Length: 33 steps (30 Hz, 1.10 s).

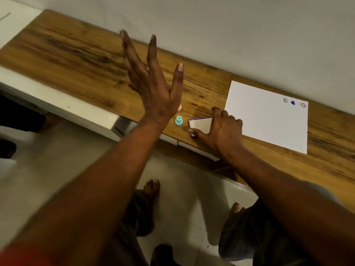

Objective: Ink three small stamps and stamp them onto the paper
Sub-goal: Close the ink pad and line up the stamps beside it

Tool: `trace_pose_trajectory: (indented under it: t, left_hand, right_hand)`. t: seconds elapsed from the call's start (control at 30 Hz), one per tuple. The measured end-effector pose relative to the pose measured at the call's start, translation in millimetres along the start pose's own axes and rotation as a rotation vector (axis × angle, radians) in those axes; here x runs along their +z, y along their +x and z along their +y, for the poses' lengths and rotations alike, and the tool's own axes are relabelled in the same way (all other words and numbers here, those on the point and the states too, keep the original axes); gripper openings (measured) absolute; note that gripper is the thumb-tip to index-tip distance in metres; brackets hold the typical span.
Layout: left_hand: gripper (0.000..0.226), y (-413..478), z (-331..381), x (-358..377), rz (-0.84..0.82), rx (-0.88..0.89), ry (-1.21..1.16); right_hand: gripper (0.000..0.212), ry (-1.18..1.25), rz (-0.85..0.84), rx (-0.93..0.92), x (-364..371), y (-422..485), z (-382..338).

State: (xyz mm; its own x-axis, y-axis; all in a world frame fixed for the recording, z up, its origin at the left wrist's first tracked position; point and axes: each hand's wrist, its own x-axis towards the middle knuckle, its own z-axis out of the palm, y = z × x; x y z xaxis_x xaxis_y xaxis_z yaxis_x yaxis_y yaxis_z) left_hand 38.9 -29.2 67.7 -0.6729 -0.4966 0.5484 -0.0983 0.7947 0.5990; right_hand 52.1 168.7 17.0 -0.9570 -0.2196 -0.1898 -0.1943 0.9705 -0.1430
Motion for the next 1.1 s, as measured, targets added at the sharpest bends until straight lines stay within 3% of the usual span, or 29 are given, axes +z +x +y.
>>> trace_pose_trajectory:
  t: [0.13,0.3,0.5,0.8,1.1]
  left_hand:
    - [0.08,12.0,-32.7,-24.6,-0.124,0.127,0.127]
    - [0.079,-2.9,-65.5,-27.0,-0.309,-0.068,0.183]
    - [0.085,-3.5,-82.2,-6.9,-0.439,-0.011,0.295]
    - [0.091,-2.7,-89.4,27.8,-0.506,-0.064,0.296]
    - [0.086,-7.6,-102.4,43.4,-0.517,-0.08,0.3]
  right_hand:
    - [0.111,-0.012,-0.032,-0.005,4.6,4.8,-11.4]
    - [0.1,0.088,-0.015,-0.138,13.3,23.1,-8.0]
    - [0.098,0.183,-0.124,-0.271,-1.4,75.4,17.7]
    - [0.098,0.244,-0.081,-0.231,-23.3,158.7,36.2]
    - [0.1,0.34,-0.066,-0.219,-19.3,183.7,51.2]
